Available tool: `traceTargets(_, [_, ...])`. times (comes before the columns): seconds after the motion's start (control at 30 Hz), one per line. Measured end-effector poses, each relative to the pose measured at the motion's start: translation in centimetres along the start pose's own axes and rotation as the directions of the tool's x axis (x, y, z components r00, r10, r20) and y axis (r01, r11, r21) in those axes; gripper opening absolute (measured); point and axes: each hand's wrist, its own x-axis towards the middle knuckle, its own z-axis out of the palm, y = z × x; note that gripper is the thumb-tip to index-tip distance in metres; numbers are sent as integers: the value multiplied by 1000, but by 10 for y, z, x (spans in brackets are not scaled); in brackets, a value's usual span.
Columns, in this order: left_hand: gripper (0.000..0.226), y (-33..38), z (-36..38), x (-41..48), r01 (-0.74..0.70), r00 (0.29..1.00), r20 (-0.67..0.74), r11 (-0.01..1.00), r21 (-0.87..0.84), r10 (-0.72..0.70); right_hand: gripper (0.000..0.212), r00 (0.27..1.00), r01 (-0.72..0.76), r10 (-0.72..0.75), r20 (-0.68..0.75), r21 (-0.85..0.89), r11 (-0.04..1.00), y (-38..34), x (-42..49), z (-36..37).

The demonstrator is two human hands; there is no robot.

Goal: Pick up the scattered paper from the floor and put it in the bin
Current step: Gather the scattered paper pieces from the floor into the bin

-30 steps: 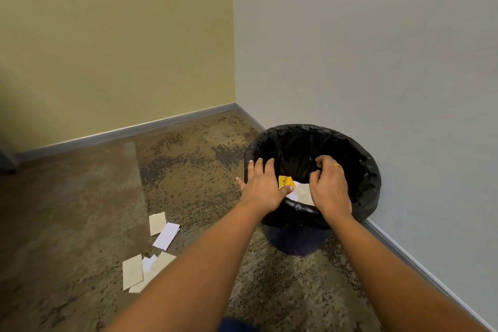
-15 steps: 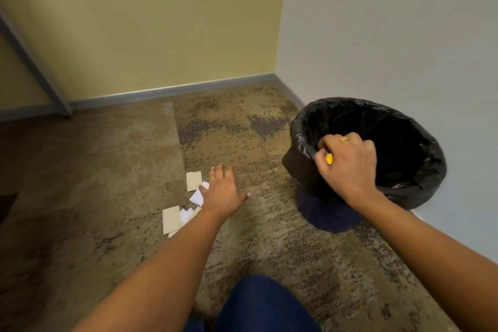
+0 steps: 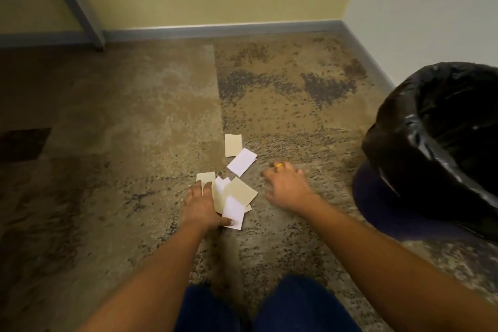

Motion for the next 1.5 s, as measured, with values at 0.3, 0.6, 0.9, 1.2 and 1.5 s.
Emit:
traceTargets(0.3, [132,-12,28,34,-9,1000,25,996,91,7,56,997,72,-74,24,73,995,-29,103,17])
traceTargets(0.6, [137,-22,17,55,-57,998,35,986,157,52,64,968,105,-110,227,31,994,-42,167,28])
traceTargets(0.9, [120,-19,-12,62,-110,994,20,964,244,109,87,962,178,-202,184,141,974,-27,97,55])
traceTargets(1.2, [105,-17,-15,56,-62,998,39,953,296,53,99,959,172,-185,213,78,982,-43,60,64])
traceTargets(1.5, [76,-4,-15,49,-93,993,95,959,269,70,93,968,165,-159,194,-14,986,-60,52,55])
